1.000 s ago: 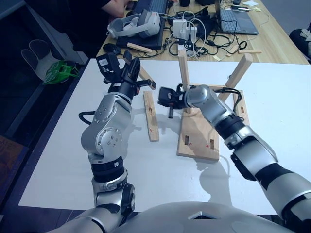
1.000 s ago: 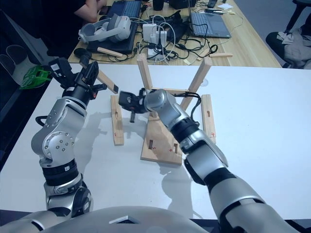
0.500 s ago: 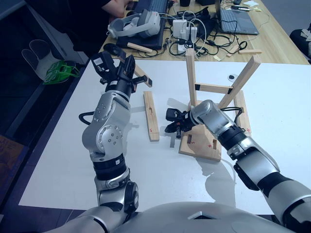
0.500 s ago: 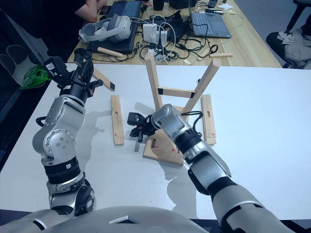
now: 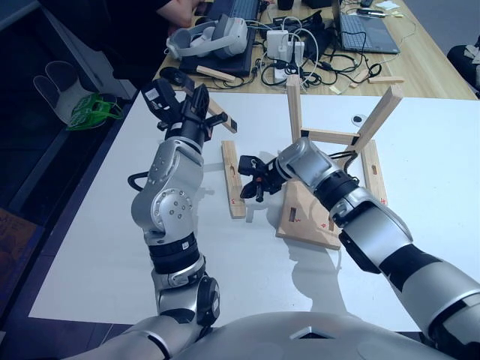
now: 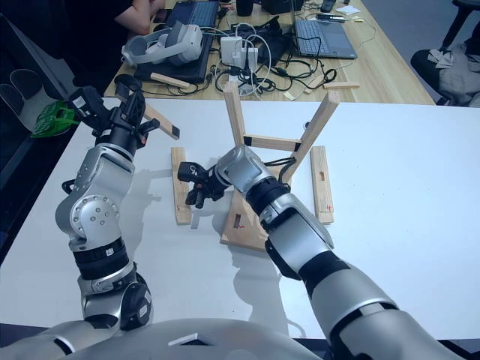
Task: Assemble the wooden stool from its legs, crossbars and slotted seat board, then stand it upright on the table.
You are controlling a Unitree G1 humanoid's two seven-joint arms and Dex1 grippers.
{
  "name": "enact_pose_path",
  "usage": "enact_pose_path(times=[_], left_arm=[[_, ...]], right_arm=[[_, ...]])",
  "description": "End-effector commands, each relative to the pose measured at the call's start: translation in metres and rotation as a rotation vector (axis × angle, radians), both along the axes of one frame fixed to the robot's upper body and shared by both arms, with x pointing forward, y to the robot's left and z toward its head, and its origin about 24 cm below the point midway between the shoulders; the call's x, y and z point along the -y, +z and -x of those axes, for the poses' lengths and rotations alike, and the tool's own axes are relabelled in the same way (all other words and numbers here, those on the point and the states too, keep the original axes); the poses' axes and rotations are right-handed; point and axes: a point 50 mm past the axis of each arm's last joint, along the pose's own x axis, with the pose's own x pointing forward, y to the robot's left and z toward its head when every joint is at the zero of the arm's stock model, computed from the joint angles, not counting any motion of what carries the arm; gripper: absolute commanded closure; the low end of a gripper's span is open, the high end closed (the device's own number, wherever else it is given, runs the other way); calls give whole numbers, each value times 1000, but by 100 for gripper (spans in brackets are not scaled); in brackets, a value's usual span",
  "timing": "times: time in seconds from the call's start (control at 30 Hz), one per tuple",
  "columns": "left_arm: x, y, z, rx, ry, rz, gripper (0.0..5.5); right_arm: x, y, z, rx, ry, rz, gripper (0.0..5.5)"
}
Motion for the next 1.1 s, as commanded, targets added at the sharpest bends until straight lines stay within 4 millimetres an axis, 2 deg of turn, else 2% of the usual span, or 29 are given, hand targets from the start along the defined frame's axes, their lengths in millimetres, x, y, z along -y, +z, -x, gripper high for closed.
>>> enact_pose_path(times=[0.03, 0.17, 0.2, 0.3, 0.37, 0.53, 0.67, 0.77, 0.9, 1.0, 1.03, 1.1], left_arm=[[0, 1, -2, 5, 24, 15, 511], [-2, 7, -6, 38, 55, 26, 511], [-2, 9, -8, 52, 58, 27, 511], [-5, 16, -11, 79, 73, 31, 511], [-4, 19, -13, 89, 58, 27, 511], [4, 28, -19, 107, 15, 21, 511], [16, 33, -22, 109, -36, 27, 511], [22, 34, -22, 102, -69, 25, 511], [14, 33, -22, 94, -45, 4, 511], [-5, 30, -22, 93, 4, -117, 511], [-13, 26, -21, 74, 13, -171, 511], [-24, 17, -20, 33, 10, -224, 511]], right_arm=[[-6, 9, -5, 84, 43, 66, 550], [-3, 10, -10, 154, 44, 95, 550], [1, 9, -12, 165, 15, 55, 550], [21, -7, -11, 120, -83, -54, 550], [25, -21, -6, 76, -145, -92, 550], [20, -42, 4, -18, -236, -135, 550], [15, -47, 7, -174, -376, -306, 550], [17, -48, 6, -221, -446, -358, 550], [23, -32, -8, -180, -482, -420, 550], [52, 9, -17, -106, -397, -543, 550], [69, 27, -10, -99, -397, -615, 550], [97, 52, 20, -119, -405, -717, 550]])
